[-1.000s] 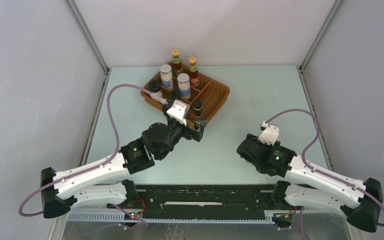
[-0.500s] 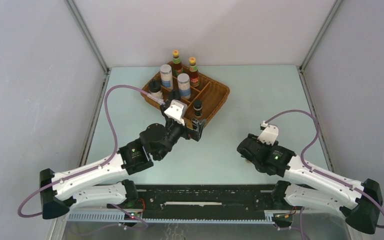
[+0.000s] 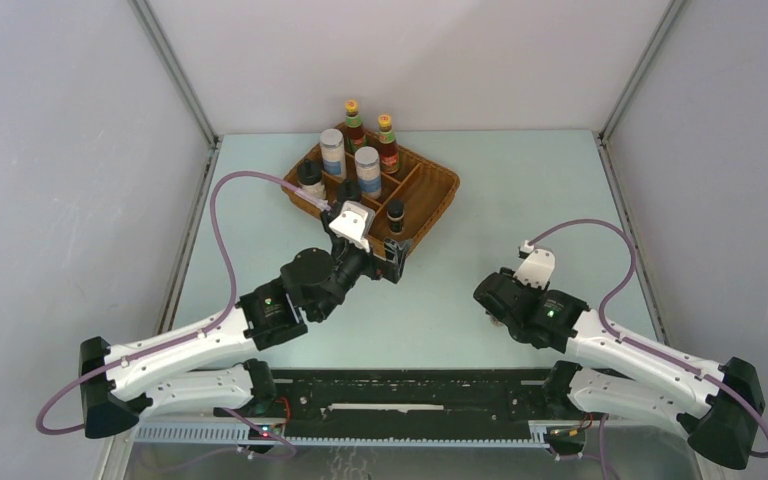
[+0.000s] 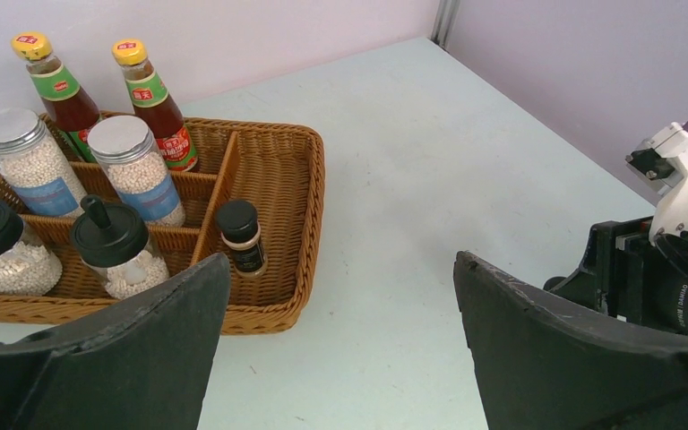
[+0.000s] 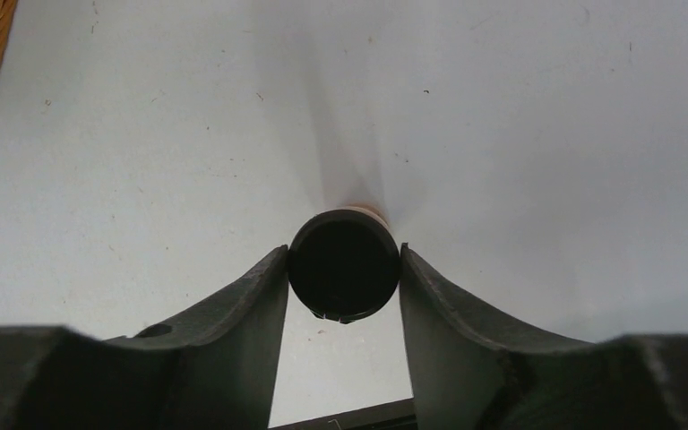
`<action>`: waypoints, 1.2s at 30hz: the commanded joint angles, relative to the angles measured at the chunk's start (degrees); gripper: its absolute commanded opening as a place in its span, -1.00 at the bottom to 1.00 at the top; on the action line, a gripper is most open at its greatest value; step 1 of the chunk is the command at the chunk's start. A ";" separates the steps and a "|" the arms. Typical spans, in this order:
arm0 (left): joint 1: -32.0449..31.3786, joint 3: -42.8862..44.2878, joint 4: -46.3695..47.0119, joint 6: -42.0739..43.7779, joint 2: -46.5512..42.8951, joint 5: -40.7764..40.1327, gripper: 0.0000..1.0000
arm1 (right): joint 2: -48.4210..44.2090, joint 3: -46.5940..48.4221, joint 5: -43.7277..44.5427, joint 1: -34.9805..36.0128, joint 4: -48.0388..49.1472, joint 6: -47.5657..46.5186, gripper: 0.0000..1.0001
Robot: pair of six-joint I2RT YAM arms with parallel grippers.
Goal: Organize the condiment bottles
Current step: Pick up the bottle from the center of the board.
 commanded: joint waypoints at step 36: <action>-0.29 -0.29 -0.81 -0.44 -5.35 -3.24 0.97 | 11.54 19.88 -7.10 -8.95 14.62 -21.15 -1.00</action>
